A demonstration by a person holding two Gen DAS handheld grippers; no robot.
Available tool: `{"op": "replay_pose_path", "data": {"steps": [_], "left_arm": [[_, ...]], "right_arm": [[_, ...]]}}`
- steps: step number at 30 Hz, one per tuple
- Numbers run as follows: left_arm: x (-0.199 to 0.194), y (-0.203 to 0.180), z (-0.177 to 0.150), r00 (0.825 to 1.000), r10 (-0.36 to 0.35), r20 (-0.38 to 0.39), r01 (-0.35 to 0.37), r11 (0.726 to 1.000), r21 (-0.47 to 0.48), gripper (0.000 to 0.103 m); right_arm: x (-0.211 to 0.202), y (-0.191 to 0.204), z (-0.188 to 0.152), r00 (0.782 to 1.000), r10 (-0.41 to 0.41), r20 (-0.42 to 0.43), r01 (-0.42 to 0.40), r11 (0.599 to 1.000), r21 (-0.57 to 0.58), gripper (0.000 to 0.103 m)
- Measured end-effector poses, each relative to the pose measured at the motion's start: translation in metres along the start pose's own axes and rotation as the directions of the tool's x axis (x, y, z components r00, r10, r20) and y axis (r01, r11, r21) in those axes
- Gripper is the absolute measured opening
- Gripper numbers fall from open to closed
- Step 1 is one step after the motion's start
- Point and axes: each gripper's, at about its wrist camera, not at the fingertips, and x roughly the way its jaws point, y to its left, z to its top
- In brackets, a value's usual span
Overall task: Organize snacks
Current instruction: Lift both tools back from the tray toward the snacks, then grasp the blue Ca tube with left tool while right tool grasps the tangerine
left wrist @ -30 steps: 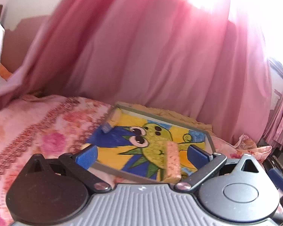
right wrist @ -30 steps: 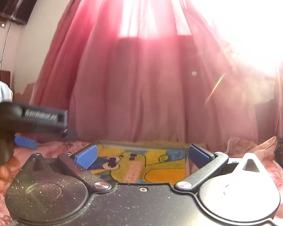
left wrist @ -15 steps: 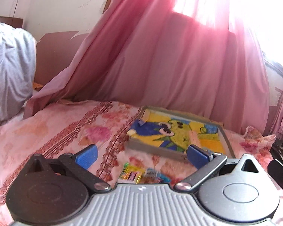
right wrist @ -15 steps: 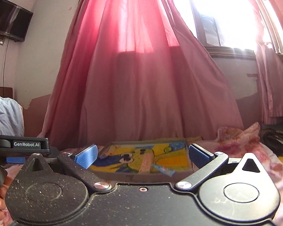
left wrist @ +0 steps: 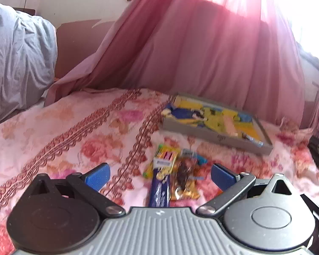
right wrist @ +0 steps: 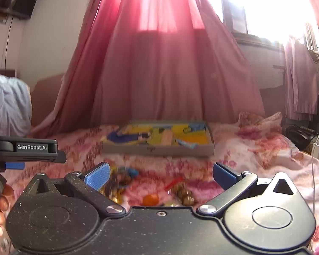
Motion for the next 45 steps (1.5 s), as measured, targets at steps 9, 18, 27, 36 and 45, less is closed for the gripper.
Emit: {"op": "replay_pose_path", "data": {"steps": [9, 18, 27, 36, 45], "left_arm": [[0.004, 0.008, -0.026, 0.998, 0.019, -0.066, -0.016, 0.999, 0.044, 0.103], [0.019, 0.005, -0.036, 0.989, 0.071, -0.127, -0.062, 0.995, 0.074, 0.103], [0.04, 0.002, -0.041, 0.979, 0.105, -0.177, -0.089, 0.991, 0.097, 0.103], [0.062, 0.002, -0.036, 0.97, 0.144, -0.196, -0.118, 0.983, 0.139, 0.103], [0.095, -0.004, -0.026, 0.982, 0.078, -0.175, -0.056, 0.991, 0.124, 0.103]], "right_arm": [[0.002, 0.002, -0.024, 0.994, -0.01, -0.105, 0.01, 1.0, 0.001, 0.102], [0.02, 0.004, -0.031, 0.988, -0.005, -0.157, 0.006, 1.0, 0.006, 0.102], [0.041, 0.003, -0.038, 0.979, 0.002, -0.204, 0.0, 1.0, 0.009, 0.102], [0.073, 0.007, -0.032, 0.965, 0.08, -0.248, -0.104, 0.991, -0.084, 0.102], [0.121, 0.003, -0.039, 0.962, 0.139, -0.234, -0.174, 0.976, -0.134, 0.102]]}}
